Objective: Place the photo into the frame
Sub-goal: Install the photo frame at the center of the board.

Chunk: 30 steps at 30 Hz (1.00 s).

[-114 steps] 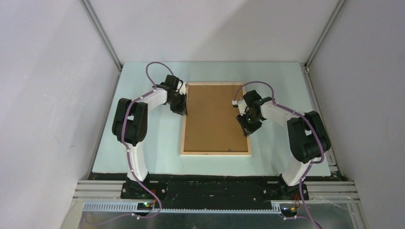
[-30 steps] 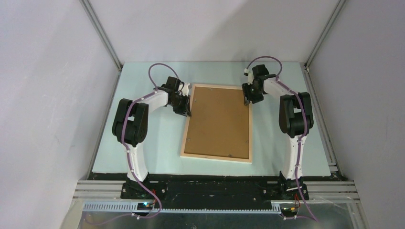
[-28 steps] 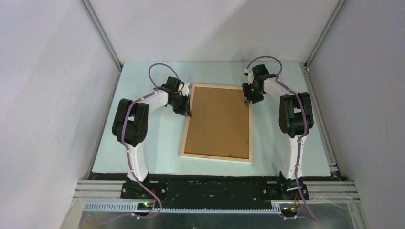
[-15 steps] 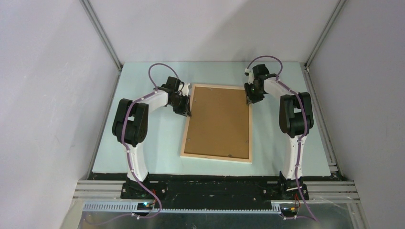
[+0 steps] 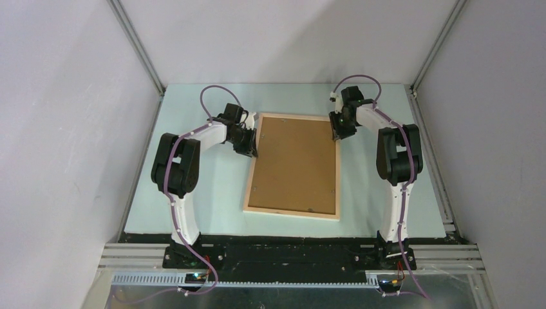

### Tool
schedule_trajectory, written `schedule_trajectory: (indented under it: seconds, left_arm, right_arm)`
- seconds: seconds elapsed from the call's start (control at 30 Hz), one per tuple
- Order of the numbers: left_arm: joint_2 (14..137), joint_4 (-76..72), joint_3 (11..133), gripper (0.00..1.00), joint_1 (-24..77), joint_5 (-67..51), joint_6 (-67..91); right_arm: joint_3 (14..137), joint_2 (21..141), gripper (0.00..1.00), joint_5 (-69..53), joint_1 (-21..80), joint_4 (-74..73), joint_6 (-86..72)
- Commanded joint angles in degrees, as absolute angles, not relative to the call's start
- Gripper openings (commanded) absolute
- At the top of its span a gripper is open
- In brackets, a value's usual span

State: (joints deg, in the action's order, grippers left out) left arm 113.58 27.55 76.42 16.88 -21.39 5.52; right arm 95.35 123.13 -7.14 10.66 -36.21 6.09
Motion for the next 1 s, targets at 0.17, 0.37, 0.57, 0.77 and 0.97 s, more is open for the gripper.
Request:
schedule_trajectory:
  seconds: [0.17,0.37,0.57,0.77,0.97]
  left_arm:
    - [112.35,31.97,74.70,0.00,18.29,-25.51,3.69]
    - [111.94,31.99,74.68,0.00,18.29,-25.03,3.93]
    - [112.33,30.98,74.52,0.00,18.29,-25.03,5.14]
    - [112.63,30.49,74.20,0.00,18.35,-24.82,5.54]
    - [112.77,30.20,74.17,0.00,18.29,-24.95,5.70]
  right_arm:
    - [95.44,119.31,0.57,-14.02,8.78,-35.58,4.56]
    - [89.31,114.53,0.59,-16.39,7.15,-36.14,4.22]
    - [79.79,109.67,0.59,-18.41,6.57,-35.07,4.35]
    - [74.98,107.78,0.57,-21.21,6.77,-34.71,3.09]
    - [72.36,107.25,0.56,-21.43,7.50,-33.91,2.59]
